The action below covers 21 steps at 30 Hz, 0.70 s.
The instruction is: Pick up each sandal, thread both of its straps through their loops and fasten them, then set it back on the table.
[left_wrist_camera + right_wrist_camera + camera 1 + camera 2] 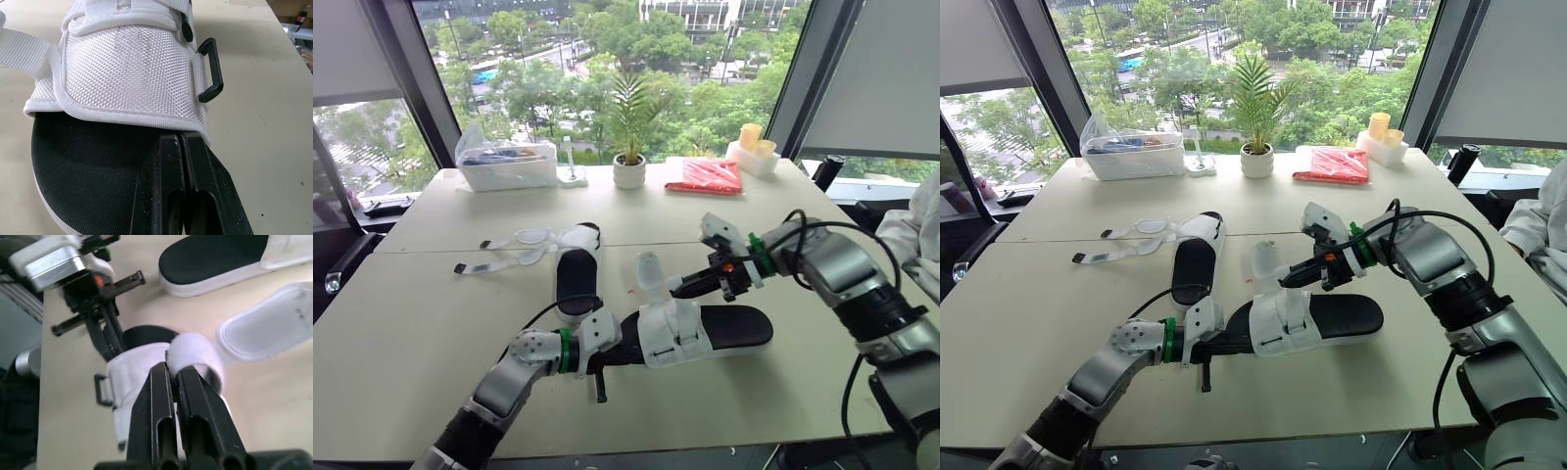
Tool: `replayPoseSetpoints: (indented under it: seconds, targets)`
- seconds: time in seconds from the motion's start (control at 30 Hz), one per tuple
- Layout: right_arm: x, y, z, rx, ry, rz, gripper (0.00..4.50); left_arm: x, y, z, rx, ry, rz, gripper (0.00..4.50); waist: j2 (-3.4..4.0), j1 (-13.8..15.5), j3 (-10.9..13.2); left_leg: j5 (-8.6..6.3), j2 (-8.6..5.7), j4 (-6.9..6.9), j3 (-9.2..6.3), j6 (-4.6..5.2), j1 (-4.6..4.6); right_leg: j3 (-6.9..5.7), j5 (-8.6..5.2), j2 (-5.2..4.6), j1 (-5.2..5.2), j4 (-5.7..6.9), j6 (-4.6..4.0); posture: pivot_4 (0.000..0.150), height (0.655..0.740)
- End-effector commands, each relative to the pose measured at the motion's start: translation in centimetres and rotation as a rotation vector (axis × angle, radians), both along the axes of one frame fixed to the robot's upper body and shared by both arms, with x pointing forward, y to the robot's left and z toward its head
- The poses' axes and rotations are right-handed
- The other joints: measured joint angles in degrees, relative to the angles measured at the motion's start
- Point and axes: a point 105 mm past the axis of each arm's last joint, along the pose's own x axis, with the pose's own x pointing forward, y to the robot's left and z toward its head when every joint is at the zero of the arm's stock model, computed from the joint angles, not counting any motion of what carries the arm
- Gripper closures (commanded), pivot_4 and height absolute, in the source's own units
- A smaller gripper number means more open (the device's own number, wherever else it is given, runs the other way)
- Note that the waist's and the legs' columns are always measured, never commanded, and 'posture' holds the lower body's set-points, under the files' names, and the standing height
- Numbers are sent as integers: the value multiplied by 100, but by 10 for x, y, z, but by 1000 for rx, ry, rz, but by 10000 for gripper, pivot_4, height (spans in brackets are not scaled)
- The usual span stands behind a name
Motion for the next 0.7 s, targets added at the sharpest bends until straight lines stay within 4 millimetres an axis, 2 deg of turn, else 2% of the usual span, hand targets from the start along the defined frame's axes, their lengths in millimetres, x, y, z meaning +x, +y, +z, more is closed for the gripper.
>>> replayPoseSetpoints:
  seconds: [0.03,0.1,0.3,0.33,0.53,0.7]
  targets:
    - [18,-7,14,2,-78,-72,41781,-4,20,-39,134,115,70,45000,1,-1,0,0,0,0,0,0,0,0,1,0,-1,0,1,1500,7400]
    - [23,-8,5,-18,-70,-94,34938,-4,21,-39,134,114,77,45000,2,4,-1,0,0,0,0,0,0,0,2,1,-5,0,1,1500,7400]
    - [41,-22,-34,-154,-84,-195,4525,-5,23,-38,129,115,92,45000,20,-23,-15,0,-1,-8,1,-1,1,1,2,2,-8,1,2,1500,7400]
    - [43,-25,-38,-165,-86,-203,1087,-5,23,-38,128,115,94,45000,23,-41,-18,0,-1,-9,1,-1,1,1,2,3,-7,1,3,1500,7400]
    - [48,-28,-35,-100,-3,-263,1087,-6,24,-38,128,115,98,45000,26,-131,-21,0,-1,-10,-1,-1,4,1,3,4,-1,4,4,1500,7400]
    - [38,-17,-33,0,244,-300,1087,-6,24,-37,128,112,95,45000,33,-145,-26,0,-2,-10,-1,-1,6,2,4,4,-3,12,3,1500,7400]
